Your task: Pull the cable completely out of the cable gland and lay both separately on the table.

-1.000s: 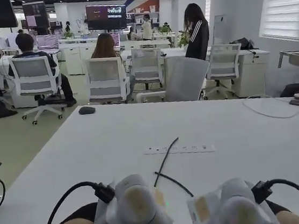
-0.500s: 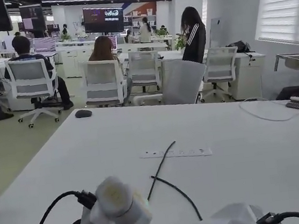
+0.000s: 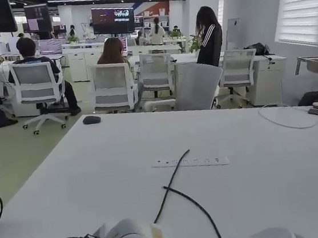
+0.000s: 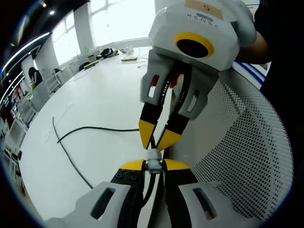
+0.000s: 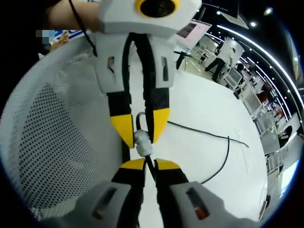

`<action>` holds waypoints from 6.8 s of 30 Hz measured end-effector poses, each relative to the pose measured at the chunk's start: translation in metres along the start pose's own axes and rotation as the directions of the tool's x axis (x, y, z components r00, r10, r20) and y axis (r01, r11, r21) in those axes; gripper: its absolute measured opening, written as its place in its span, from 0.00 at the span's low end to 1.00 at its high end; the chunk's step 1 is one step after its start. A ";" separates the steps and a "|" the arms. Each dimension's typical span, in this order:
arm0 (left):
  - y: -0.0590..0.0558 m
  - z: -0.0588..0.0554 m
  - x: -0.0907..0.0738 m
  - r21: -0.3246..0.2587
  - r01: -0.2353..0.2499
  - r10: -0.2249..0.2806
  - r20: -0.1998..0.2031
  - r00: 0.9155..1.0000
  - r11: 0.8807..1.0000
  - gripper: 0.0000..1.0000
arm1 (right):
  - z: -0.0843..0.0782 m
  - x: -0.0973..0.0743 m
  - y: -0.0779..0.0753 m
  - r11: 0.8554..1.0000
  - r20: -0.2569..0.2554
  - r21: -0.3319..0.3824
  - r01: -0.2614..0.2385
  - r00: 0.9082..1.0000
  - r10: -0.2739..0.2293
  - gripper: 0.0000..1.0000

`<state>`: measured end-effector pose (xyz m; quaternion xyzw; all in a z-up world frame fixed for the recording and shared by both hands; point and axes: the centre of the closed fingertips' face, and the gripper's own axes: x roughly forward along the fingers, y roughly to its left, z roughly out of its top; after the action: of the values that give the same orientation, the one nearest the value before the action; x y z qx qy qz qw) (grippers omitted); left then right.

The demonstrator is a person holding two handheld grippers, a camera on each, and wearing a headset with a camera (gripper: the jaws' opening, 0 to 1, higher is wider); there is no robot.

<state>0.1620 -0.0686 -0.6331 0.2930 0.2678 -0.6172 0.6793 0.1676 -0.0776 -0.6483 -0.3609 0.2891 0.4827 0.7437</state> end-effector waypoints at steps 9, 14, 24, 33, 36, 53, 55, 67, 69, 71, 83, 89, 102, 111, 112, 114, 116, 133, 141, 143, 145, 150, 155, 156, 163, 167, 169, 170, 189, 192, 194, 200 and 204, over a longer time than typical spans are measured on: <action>0.008 -0.017 0.000 -0.038 -0.044 0.043 -0.016 0.999 0.998 0.16 | -0.017 -0.002 -0.014 0.996 -0.038 0.062 0.070 0.997 -0.068 0.05; 0.016 -0.022 0.001 -0.077 -0.075 0.075 -0.001 0.997 0.994 0.16 | -0.031 -0.002 -0.025 0.988 -0.092 0.096 0.122 0.989 -0.114 0.05; 0.016 -0.025 0.005 -0.051 -0.094 0.094 -0.009 0.996 0.994 0.15 | -0.049 -0.002 -0.027 0.980 -0.167 0.137 0.143 0.979 -0.119 0.05; 0.011 -0.026 0.009 0.023 -0.098 0.099 -0.039 0.994 0.995 0.15 | -0.009 0.007 -0.004 0.998 -0.050 0.052 0.021 0.999 -0.018 0.17; 0.011 -0.024 0.010 0.054 -0.107 0.109 -0.040 0.993 0.993 0.15 | 0.005 0.011 0.002 1.000 -0.035 0.022 0.008 0.999 -0.007 0.16; 0.016 -0.025 0.008 0.138 -0.137 0.145 -0.051 0.988 0.981 0.15 | -0.009 0.003 -0.005 0.999 -0.057 -0.004 0.046 0.997 -0.046 0.03; 0.015 -0.026 0.009 0.147 -0.134 0.144 -0.061 0.988 0.980 0.15 | -0.015 0.001 -0.004 0.999 -0.070 -0.003 0.044 0.997 -0.044 0.03; 0.017 -0.029 0.008 0.141 -0.141 0.152 -0.073 0.986 0.980 0.15 | -0.051 -0.007 -0.015 0.994 -0.177 0.072 0.077 0.982 -0.063 0.03; 0.017 -0.029 0.008 0.144 -0.142 0.154 -0.076 0.985 0.979 0.15 | -0.056 -0.007 -0.016 0.993 -0.200 0.082 0.085 0.977 -0.067 0.04; 0.016 -0.029 0.008 0.143 -0.143 0.155 -0.077 0.985 0.979 0.14 | -0.064 -0.008 -0.019 0.990 -0.236 0.097 0.102 0.969 -0.077 0.04; 0.018 -0.032 0.008 0.134 -0.144 0.157 -0.093 0.983 0.981 0.14 | -0.078 -0.010 -0.024 0.988 -0.320 0.088 0.125 0.943 -0.091 0.06; 0.014 -0.032 0.011 0.151 -0.135 0.151 -0.103 0.983 0.979 0.14 | -0.036 0.004 -0.007 0.995 -0.161 0.094 0.033 0.987 -0.017 0.13; 0.012 -0.030 0.011 0.177 -0.135 0.155 -0.101 0.983 0.975 0.14 | -0.002 0.023 0.003 0.997 -0.057 0.075 -0.035 0.998 0.039 0.05; 0.014 -0.027 0.012 0.174 -0.140 0.157 -0.089 0.984 0.975 0.14 | -0.008 0.019 0.001 0.995 -0.051 0.094 -0.030 0.998 0.035 0.04; 0.014 -0.029 0.013 0.184 -0.139 0.159 -0.096 0.983 0.973 0.14 | -0.011 0.019 0.001 0.995 -0.059 0.091 -0.028 0.998 0.033 0.04; 0.013 -0.028 0.013 0.175 -0.135 0.153 -0.093 0.984 0.975 0.14 | -0.014 0.017 0.001 0.994 -0.059 0.101 -0.030 0.998 0.036 0.04; 0.013 -0.029 0.012 0.178 -0.136 0.155 -0.098 0.983 0.975 0.14 | -0.016 0.015 0.001 0.994 -0.066 0.104 -0.027 0.997 0.034 0.04; 0.015 -0.032 0.010 0.174 -0.145 0.165 -0.111 0.980 0.974 0.14 | -0.053 0.002 -0.011 0.988 -0.178 0.151 0.035 0.984 -0.007 0.04; 0.014 -0.033 0.011 0.174 -0.143 0.165 -0.116 0.980 0.974 0.14 | -0.072 -0.002 -0.016 0.979 -0.233 0.195 0.061 0.972 -0.015 0.04; 0.013 -0.033 0.012 0.177 -0.139 0.161 -0.118 0.980 0.974 0.14 | -0.077 -0.002 -0.017 0.974 -0.248 0.216 0.073 0.969 -0.017 0.05; 0.012 -0.033 0.012 0.178 -0.138 0.160 -0.117 0.980 0.974 0.14 | -0.083 -0.003 -0.018 0.963 -0.262 0.253 0.089 0.965 -0.020 0.05; 0.012 -0.031 0.013 0.180 -0.139 0.161 -0.114 0.980 0.974 0.14 | -0.086 -0.003 -0.018 0.960 -0.280 0.264 0.096 0.960 -0.019 0.06; 0.014 -0.034 0.013 0.182 -0.141 0.165 -0.125 0.978 0.973 0.14 | -0.075 -0.001 -0.019 0.962 -0.246 0.261 0.079 0.969 -0.012 0.18; 0.014 -0.034 0.013 0.181 -0.141 0.165 -0.125 0.978 0.973 0.14 | -0.066 0.001 -0.016 0.960 -0.206 0.275 0.058 0.979 -0.001 0.18; 0.013 -0.032 0.014 0.186 -0.143 0.168 -0.124 0.978 0.972 0.14 | -0.016 0.011 -0.003 0.981 -0.076 0.194 0.018 0.997 -0.003 0.17; 0.014 -0.031 0.014 0.187 -0.148 0.171 -0.119 0.978 0.971 0.14 | -0.004 0.020 0.005 0.992 -0.057 0.123 -0.007 0.998 0.014 0.17; 0.015 -0.030 0.014 0.191 -0.151 0.174 -0.115 0.978 0.970 0.14 | -0.002 0.022 0.005 0.994 -0.052 0.112 -0.009 0.999 0.015 0.15; 0.015 -0.029 0.014 0.190 -0.152 0.176 -0.112 0.978 0.970 0.14 | -0.002 0.022 0.005 0.994 -0.049 0.113 -0.010 0.999 0.015 0.14; 0.020 -0.030 0.011 0.191 -0.173 0.197 -0.115 0.974 0.966 0.14 | -0.028 0.012 -0.009 0.992 -0.111 0.118 0.032 0.994 -0.018 0.04; 0.020 -0.031 0.011 0.189 -0.174 0.199 -0.117 0.973 0.966 0.14 | -0.038 0.007 -0.013 0.990 -0.135 0.131 0.045 0.990 -0.027 0.04; 0.020 -0.032 0.011 0.191 -0.173 0.198 -0.122 0.973 0.966 0.14 | -0.048 0.004 -0.016 0.990 -0.165 0.132 0.057 0.986 -0.035 0.04; 0.019 -0.032 0.011 0.191 -0.170 0.195 -0.123 0.973 0.967 0.14 | -0.067 -0.004 -0.025 0.987 -0.215 0.140 0.074 0.976 -0.042 0.04; 0.019 -0.032 0.011 0.185 -0.171 0.195 -0.119 0.974 0.968 0.14 | -0.075 -0.007 -0.028 0.985 -0.238 0.148 0.082 0.970 -0.045 0.04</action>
<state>0.1820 -0.0518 -0.6613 0.4159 0.2307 -0.5513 0.6855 0.1852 -0.1502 -0.6792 -0.3645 0.4000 0.3884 0.7458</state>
